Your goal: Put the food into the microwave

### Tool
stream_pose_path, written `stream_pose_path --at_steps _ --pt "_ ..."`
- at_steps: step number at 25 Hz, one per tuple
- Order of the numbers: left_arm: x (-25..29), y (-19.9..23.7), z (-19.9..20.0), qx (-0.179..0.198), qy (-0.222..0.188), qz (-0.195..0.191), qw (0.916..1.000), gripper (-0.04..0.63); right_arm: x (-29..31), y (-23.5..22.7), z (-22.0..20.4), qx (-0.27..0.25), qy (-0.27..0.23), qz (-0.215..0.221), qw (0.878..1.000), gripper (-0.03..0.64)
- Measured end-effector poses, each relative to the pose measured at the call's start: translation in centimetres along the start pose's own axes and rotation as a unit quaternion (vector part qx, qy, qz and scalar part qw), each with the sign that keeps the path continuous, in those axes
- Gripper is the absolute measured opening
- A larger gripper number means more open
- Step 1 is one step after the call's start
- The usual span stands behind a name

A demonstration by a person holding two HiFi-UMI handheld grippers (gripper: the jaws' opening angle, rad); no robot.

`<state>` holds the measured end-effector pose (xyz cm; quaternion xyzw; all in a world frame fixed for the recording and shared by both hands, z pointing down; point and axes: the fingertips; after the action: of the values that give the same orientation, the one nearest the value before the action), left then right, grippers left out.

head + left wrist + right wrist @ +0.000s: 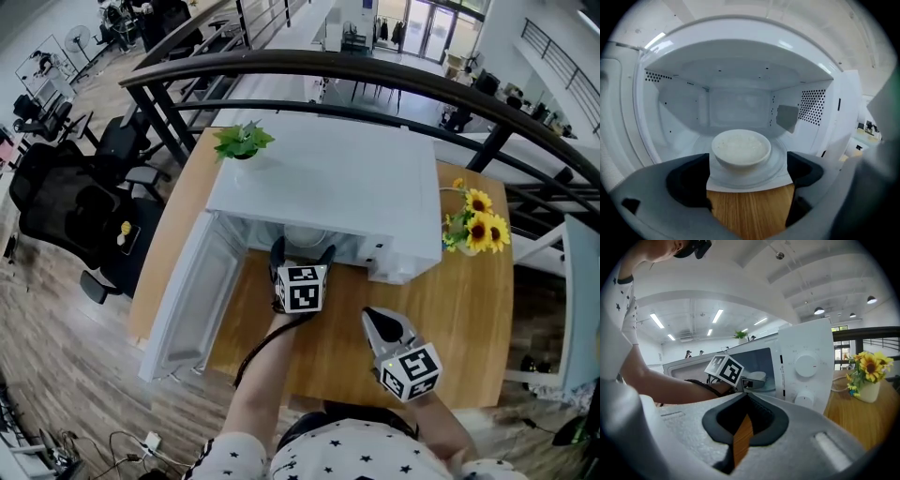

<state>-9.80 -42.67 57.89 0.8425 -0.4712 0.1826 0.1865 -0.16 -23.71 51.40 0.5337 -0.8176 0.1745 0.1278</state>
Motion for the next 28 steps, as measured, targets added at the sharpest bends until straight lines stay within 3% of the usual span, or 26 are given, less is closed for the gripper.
stream_pose_path --at_steps 13,21,24,28 --pt "-8.3 -3.5 -2.3 -0.013 -0.022 0.01 0.9996 0.491 -5.5 3.0 -1.3 -0.011 -0.022 0.017 1.0 0.005" --pt "-14.6 -7.4 -4.1 -0.039 -0.062 0.005 0.9973 0.485 -9.9 4.8 -2.2 -0.023 -0.041 0.021 0.999 0.005" --pt "-17.3 -8.8 -4.6 -0.05 -0.083 0.018 0.9951 0.352 -11.9 5.2 -2.6 -0.027 -0.048 0.019 0.998 0.005" --pt "-20.5 -11.5 -5.2 -0.056 -0.098 0.013 0.9936 0.271 -14.6 5.5 -3.1 -0.032 -0.058 0.016 0.998 0.005"
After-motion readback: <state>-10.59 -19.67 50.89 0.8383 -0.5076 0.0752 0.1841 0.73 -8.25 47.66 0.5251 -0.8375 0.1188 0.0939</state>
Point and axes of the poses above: the fingertips, and each gripper's own axes: x forward along the fingers, y to its left, z out of its top, and after that the axes turned 11 degrees about -z, right-handed
